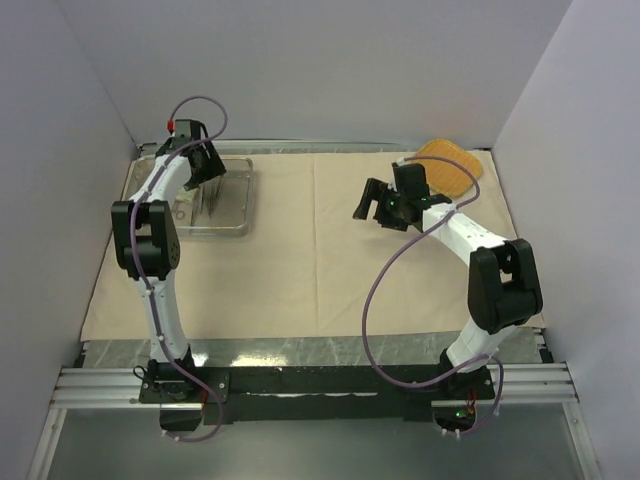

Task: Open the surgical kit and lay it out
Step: Pick up the medical item from the container.

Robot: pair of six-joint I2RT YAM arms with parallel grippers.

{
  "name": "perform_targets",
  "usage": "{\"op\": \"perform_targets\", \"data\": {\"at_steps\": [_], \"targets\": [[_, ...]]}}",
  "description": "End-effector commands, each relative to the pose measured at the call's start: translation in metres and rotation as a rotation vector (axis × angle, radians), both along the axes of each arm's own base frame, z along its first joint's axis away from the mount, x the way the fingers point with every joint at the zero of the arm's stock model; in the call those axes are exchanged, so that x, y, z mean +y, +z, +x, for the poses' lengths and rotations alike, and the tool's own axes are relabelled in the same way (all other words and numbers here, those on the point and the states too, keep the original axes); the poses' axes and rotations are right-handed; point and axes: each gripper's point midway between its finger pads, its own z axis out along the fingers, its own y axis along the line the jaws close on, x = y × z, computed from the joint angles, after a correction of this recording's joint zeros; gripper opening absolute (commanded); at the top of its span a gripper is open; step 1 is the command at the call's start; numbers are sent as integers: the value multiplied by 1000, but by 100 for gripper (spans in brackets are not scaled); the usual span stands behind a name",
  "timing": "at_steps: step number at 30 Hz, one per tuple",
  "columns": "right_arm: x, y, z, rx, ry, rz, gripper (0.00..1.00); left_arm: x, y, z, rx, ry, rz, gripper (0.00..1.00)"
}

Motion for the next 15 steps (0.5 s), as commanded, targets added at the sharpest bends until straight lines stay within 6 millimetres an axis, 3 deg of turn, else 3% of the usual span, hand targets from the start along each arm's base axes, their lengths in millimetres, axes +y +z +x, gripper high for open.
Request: {"op": "perform_targets", "data": {"at_steps": [1, 5, 15], "targets": [[-1, 17, -3, -59, 3, 18, 100, -12, 3, 10, 0, -85, -23, 65], [-1, 11, -8, -42, 13, 19, 100, -11, -4, 19, 1, -103, -2, 47], [-1, 1, -16, -8, 29, 15, 100, -14, -30, 29, 36, -168, 86, 38]]}}
